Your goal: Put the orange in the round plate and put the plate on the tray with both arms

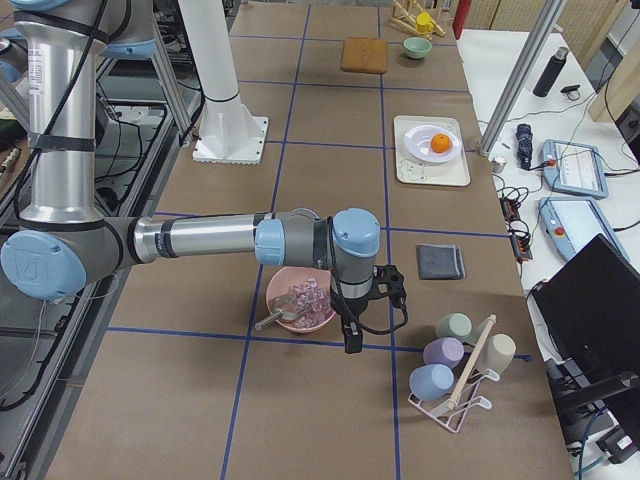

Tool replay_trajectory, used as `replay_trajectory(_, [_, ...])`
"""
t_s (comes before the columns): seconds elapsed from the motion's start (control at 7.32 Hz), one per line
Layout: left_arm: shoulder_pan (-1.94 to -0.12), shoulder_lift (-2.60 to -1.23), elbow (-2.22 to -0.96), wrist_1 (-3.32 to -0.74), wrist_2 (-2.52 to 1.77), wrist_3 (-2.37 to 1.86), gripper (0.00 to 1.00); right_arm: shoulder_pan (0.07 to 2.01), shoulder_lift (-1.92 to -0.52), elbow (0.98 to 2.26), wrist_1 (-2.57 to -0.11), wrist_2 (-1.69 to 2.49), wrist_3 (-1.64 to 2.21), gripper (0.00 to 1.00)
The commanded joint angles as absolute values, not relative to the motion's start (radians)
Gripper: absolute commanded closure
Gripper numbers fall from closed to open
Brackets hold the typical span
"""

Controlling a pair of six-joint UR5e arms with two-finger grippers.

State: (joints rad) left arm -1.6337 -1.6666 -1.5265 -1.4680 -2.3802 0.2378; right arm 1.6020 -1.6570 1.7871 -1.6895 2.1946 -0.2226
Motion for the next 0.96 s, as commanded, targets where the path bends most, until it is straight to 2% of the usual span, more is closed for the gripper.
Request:
replay_trajectory(0.0, [-1.635, -1.666, -1.526, -1.468, -2.381, 0.236, 0.02, 1.603, -1.658, 1.793, -1.689, 2.279, -0.204, 0.0])
replay_trajectory(0.82, [-1.634, -1.666, -1.525, -1.468, -2.379, 0.236, 0.02, 1.603, -1.655, 1.792, -1.687, 2.279, -0.155, 0.0])
